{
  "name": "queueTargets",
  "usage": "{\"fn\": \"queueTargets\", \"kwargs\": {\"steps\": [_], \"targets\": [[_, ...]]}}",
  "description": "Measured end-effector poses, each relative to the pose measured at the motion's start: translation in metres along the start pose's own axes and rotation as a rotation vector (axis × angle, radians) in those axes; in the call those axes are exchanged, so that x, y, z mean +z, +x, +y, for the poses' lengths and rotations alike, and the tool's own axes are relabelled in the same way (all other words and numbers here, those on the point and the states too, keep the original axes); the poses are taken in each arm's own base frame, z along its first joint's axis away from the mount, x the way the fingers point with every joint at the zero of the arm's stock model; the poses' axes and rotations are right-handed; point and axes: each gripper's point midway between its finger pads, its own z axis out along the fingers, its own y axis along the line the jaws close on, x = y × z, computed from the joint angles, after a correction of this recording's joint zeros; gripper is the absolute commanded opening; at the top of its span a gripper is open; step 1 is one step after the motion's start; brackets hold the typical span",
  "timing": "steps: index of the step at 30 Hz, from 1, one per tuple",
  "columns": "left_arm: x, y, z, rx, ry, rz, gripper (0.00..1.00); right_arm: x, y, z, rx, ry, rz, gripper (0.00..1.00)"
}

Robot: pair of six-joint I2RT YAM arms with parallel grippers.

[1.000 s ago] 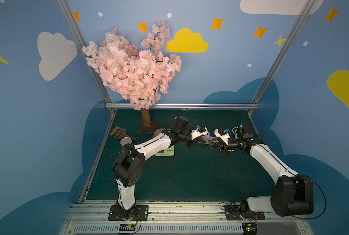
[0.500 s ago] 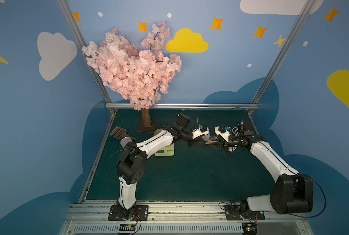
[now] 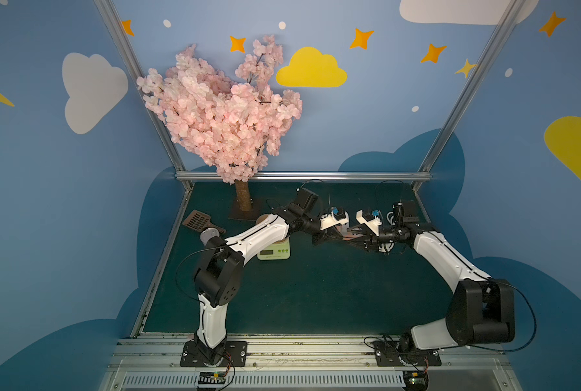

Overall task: Charge the electronic scale
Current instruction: Pick up the charging cable from the center of the board.

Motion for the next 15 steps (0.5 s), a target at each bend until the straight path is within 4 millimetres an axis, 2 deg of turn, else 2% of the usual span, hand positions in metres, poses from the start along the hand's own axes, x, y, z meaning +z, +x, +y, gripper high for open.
{"fn": "queueTargets", "kwargs": {"steps": [6,15], "targets": [[-0.0001,0.0001,-0.0013,-0.004,0.006,0.002,0.1,0.0011,0.0016,0.0,0.003,-0.008,-0.002,0.44],[-0.0005,-0.0042,-0.0033,0.001,0.016,-0.007,0.1,0.0049,0.0083,-0.0022,0.028,-0.021,0.001,0.38]]}}
